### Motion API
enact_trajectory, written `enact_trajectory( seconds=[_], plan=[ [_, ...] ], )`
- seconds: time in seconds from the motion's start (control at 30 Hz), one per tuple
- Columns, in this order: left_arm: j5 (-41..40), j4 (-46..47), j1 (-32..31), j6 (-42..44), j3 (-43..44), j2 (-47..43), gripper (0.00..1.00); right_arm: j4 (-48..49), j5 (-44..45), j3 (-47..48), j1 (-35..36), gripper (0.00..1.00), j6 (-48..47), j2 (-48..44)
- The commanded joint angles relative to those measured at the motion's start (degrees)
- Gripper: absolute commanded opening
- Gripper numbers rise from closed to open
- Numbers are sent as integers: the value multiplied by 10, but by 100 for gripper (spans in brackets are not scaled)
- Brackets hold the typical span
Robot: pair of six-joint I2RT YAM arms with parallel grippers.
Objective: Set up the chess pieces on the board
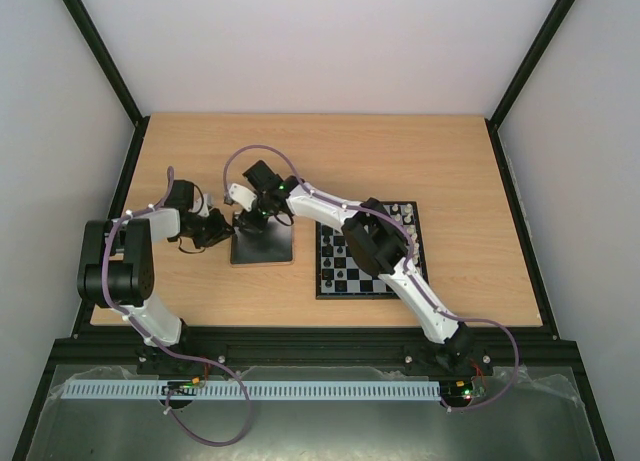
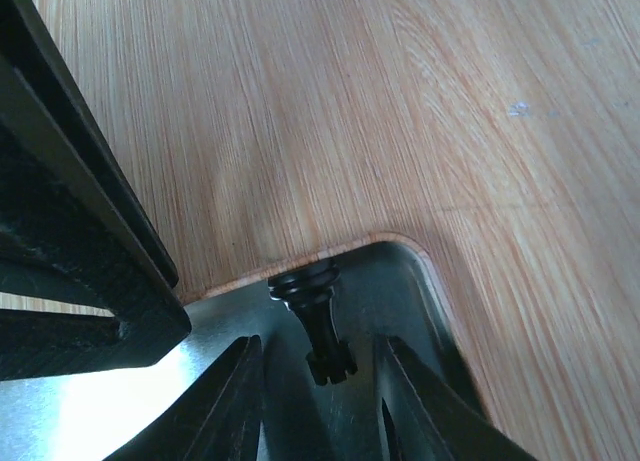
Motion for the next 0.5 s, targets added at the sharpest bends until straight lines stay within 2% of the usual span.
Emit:
enact_trajectory(
  seconds=[0.0, 0.2, 0.47],
  plan=[
    [-18, -13, -4, 2, 5, 14, 18, -12, 27, -13, 5, 33, -11, -5],
    [-22, -16, -5, 4, 5, 14, 18, -18, 27, 7, 11, 35, -26, 20],
    [-23, -18, -5, 4, 6, 12, 18, -27, 58, -18, 22, 19, -78, 19]
  ],
)
